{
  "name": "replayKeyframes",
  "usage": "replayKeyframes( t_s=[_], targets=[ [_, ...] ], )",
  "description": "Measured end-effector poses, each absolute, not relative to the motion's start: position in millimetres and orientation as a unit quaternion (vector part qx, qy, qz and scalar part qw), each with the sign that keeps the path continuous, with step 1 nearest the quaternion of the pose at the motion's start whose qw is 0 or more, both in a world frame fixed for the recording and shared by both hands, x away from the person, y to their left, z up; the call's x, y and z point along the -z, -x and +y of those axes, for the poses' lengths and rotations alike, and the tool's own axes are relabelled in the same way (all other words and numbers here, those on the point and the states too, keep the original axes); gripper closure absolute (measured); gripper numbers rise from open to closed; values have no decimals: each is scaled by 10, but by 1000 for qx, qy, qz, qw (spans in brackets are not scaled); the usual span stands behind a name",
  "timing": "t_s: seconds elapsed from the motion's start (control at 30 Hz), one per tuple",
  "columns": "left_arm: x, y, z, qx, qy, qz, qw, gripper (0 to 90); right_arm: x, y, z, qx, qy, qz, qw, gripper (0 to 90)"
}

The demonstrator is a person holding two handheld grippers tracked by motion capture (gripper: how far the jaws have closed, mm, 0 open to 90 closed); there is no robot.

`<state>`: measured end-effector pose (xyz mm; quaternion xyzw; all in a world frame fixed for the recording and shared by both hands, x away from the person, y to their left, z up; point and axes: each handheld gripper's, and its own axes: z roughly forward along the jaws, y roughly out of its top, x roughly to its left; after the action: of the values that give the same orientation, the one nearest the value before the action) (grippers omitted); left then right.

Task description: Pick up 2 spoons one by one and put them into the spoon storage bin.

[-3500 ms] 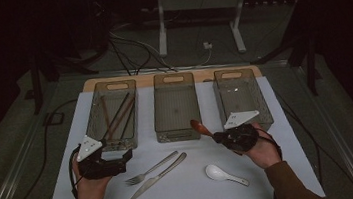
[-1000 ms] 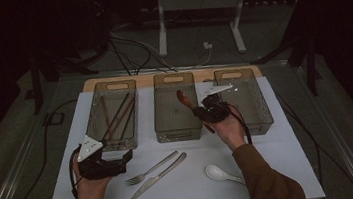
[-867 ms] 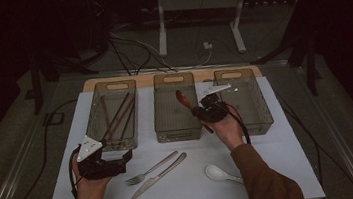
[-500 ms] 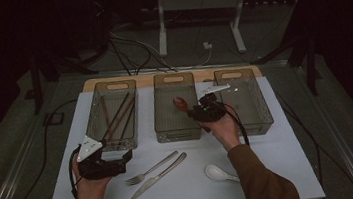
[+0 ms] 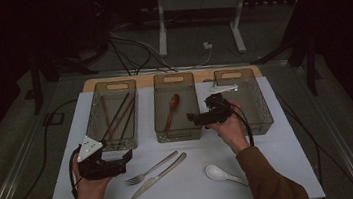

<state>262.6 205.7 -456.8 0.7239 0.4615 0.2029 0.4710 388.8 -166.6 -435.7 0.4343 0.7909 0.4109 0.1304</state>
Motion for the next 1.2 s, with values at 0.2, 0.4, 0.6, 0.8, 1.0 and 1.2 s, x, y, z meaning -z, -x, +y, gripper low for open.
replayKeyframes(
  t_s=[0.2,0.4,0.6,0.8,1.0,1.2],
  targets=[
    [4568,-2624,2060,-203,-723,462,471,6,4299,-3798,-1690,-408,-415,803,126,34],
    [4562,-2619,2066,-204,-723,462,471,6,4321,-3710,-1734,-396,-401,817,120,30],
    [4565,-2618,2068,-204,-723,463,471,6,4363,-3616,-1819,-383,-391,828,118,30],
    [4566,-2617,2066,-204,-723,462,471,6,4358,-3505,-1902,-376,-380,836,121,30],
    [4566,-2615,2068,-204,-723,463,471,6,4418,-3404,-1968,-369,-375,843,115,31],
    [4570,-2617,2075,-204,-723,464,470,6,4463,-3311,-2030,-363,-371,848,111,31]
  ],
)
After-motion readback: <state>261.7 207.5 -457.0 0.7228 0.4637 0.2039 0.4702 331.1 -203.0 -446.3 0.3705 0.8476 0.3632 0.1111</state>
